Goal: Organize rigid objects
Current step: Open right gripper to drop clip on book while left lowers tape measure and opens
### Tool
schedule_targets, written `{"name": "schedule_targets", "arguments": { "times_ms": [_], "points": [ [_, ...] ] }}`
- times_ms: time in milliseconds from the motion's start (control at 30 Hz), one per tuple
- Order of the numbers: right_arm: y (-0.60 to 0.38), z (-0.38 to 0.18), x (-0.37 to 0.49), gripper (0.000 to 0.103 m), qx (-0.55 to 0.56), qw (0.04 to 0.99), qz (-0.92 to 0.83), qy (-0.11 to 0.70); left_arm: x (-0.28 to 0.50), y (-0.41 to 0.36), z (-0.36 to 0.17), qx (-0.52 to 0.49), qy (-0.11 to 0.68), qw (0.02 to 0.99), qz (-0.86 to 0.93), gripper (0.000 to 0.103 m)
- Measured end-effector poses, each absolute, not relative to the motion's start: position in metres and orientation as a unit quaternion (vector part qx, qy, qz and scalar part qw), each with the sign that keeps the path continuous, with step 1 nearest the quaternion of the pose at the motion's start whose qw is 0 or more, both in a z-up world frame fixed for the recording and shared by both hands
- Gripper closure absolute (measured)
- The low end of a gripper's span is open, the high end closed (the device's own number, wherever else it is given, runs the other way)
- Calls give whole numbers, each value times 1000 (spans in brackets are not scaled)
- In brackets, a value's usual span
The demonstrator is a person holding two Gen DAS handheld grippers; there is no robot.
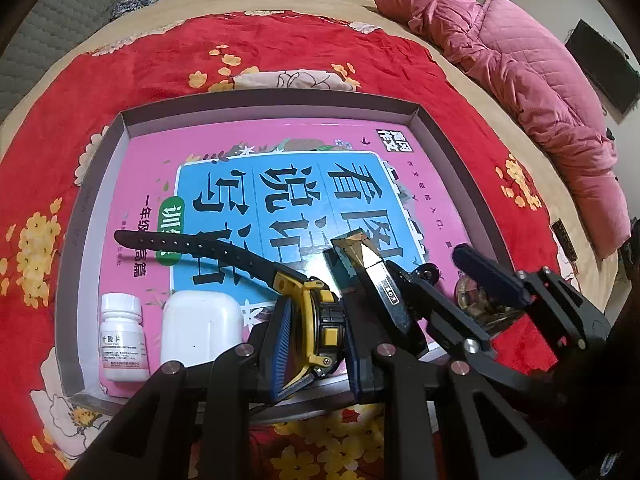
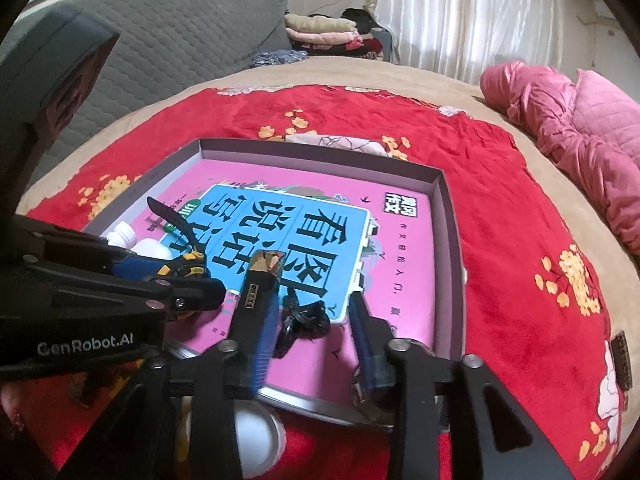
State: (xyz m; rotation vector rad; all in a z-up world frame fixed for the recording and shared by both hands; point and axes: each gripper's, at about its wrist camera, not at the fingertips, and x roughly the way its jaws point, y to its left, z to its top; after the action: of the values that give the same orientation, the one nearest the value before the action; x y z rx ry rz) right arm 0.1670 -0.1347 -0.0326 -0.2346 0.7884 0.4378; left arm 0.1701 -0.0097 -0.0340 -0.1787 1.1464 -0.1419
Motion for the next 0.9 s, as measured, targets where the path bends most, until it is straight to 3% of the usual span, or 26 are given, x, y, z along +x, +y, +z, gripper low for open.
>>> {"name": "schedule_targets", "arguments": {
  "times_ms": [233, 900],
  "points": [
    [-148, -16, 163, 43, -96, 907, 205, 354, 172, -10, -35, -79, 542, 834, -64, 79],
    [-155, -9, 164, 39, -74, 915, 198, 343, 179, -13, -34, -59, 528, 845, -55, 75]
  ]
}}
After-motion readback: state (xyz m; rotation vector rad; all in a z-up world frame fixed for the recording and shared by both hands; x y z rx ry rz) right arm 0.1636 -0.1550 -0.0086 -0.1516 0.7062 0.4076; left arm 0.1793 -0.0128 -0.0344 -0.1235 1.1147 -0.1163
